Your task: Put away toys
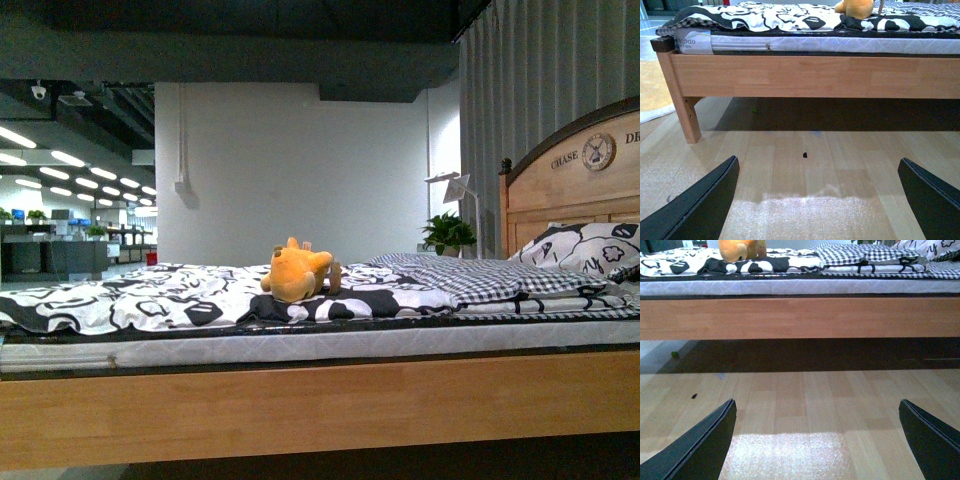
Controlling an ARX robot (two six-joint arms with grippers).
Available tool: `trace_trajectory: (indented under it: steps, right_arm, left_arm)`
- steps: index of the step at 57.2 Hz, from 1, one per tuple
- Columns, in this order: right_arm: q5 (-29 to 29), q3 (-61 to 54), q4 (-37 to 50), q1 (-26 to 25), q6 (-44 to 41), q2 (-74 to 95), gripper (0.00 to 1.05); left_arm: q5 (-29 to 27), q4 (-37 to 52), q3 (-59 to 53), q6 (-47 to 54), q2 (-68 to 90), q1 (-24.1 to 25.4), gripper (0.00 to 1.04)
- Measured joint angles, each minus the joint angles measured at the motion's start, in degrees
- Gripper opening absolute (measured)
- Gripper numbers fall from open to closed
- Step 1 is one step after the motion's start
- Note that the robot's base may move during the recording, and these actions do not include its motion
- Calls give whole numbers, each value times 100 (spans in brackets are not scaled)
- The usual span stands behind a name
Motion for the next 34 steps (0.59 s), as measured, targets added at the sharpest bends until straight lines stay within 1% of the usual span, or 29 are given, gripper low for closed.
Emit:
trace_trajectory:
  steps: [34]
  right_arm:
    - [2,0,0,0,-2,0,98]
  left_arm:
    - [0,0,0,2,-2,0,98]
